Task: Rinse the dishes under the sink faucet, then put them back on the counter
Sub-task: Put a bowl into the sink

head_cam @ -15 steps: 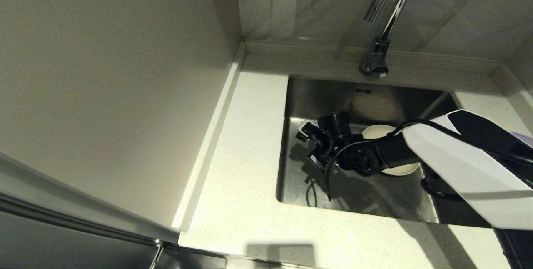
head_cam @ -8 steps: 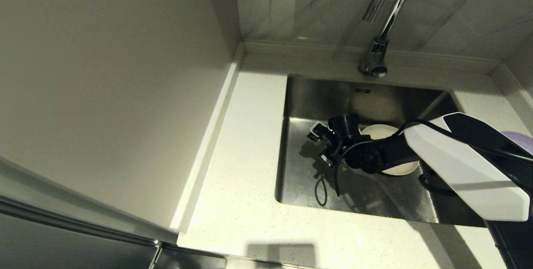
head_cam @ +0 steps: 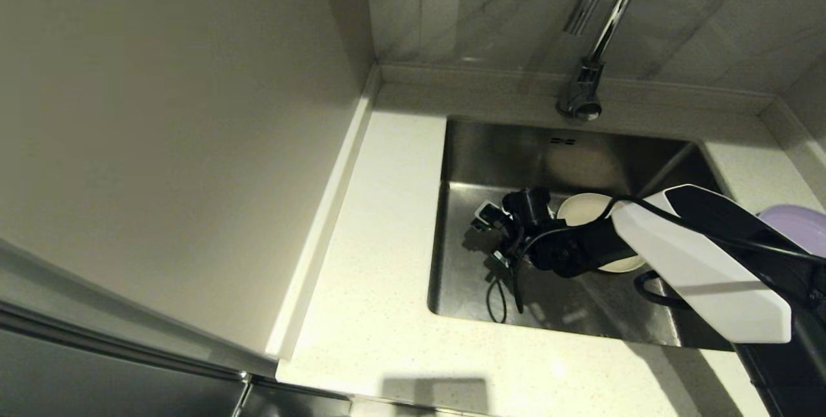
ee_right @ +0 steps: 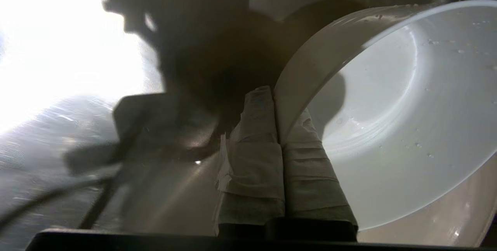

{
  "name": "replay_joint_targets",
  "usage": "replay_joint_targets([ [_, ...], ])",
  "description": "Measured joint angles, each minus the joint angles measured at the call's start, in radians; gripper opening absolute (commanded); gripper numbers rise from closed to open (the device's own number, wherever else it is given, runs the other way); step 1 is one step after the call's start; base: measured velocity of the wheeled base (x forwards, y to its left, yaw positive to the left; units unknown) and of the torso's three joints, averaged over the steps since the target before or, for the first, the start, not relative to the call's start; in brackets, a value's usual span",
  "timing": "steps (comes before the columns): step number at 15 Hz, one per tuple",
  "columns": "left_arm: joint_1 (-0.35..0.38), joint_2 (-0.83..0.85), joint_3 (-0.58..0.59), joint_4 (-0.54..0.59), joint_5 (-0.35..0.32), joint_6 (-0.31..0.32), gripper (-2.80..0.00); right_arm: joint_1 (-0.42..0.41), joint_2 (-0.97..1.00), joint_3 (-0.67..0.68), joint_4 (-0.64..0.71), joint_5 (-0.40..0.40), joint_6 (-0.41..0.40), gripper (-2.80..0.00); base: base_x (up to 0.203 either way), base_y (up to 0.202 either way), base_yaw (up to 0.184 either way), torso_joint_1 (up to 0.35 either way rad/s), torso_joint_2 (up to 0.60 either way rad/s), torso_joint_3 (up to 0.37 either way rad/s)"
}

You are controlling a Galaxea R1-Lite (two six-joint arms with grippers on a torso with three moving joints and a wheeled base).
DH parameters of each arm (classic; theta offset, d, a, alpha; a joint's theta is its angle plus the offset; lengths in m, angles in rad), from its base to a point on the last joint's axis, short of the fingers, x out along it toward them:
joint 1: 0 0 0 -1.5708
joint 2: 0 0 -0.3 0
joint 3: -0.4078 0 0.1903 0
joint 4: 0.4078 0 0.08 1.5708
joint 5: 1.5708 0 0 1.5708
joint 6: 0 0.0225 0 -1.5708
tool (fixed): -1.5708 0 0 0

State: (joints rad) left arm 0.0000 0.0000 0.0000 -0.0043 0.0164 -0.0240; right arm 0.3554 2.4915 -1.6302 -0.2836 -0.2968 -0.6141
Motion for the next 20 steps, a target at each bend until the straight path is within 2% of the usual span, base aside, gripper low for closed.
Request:
replay_joint_targets([
  [6,0.000,0.000,0.000,0.000,0.000,0.000,-2.80,-0.007,-0.014,-0.001,-0.002,0.002,-0.008,0.00,0.000,0.000,0.000,0.000,0.00,0.000],
  [11,0.000,0.000,0.000,0.000,0.000,0.000,-2.80,-0.009,-0.105,0.033,0.002,0.010,-0.005,0.00,0.000,0.000,0.000,0.000,0.00,0.000],
  [17,0.000,0.000,0.000,0.000,0.000,0.000,-2.80,-0.047,-0.356,0.167,0.019,0.167,-0.009,0.00,0.000,0.000,0.000,0.000,0.00,0.000],
  [20,0.000,0.000,0.000,0.000,0.000,0.000,-2.80,-0.096,-0.497,0.251,0.071,0.213,-0.008,0.00,0.000,0.000,0.000,0.000,0.00,0.000],
])
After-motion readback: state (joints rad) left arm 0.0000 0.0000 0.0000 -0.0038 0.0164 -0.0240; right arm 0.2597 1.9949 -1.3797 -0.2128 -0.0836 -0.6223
